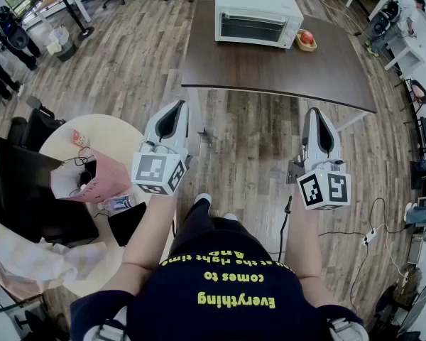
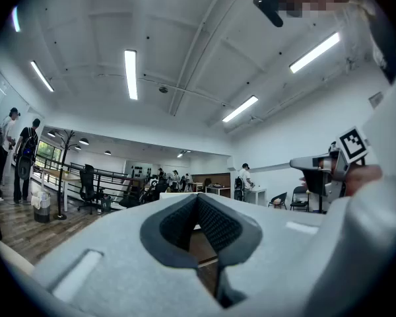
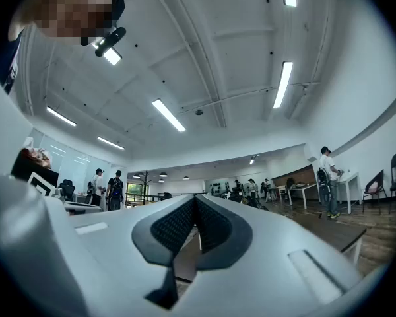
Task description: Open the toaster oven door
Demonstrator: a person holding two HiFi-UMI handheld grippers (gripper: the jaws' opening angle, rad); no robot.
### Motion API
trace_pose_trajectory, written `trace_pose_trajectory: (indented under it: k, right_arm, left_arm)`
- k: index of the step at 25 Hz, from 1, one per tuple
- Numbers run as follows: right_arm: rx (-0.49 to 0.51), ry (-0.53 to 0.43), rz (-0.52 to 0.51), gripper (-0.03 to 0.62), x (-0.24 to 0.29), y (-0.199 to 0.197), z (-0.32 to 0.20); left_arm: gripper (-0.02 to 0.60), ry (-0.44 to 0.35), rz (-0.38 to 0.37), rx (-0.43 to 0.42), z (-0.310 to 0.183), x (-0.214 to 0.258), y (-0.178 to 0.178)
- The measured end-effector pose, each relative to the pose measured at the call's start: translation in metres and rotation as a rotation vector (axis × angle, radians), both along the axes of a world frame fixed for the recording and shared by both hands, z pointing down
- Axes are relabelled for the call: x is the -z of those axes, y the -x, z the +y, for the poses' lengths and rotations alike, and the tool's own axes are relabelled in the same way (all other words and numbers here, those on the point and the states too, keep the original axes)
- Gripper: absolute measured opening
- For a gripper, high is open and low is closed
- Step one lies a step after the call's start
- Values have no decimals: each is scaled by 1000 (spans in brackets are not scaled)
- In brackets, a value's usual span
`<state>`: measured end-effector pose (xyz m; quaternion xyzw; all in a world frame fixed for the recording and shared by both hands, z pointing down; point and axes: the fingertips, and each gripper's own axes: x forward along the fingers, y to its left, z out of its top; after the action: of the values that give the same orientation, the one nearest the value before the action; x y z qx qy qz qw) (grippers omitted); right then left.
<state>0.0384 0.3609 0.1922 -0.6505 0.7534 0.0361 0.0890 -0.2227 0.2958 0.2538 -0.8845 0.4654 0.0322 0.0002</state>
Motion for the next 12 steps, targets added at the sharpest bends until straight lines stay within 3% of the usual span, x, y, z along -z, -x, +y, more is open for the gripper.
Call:
trace_pose_trajectory:
  k: [12]
  right_arm:
    - [37,-18,-13,11,1,-27,0]
  left_arm:
    - [3,-7,-16,5,-5,-2,-33]
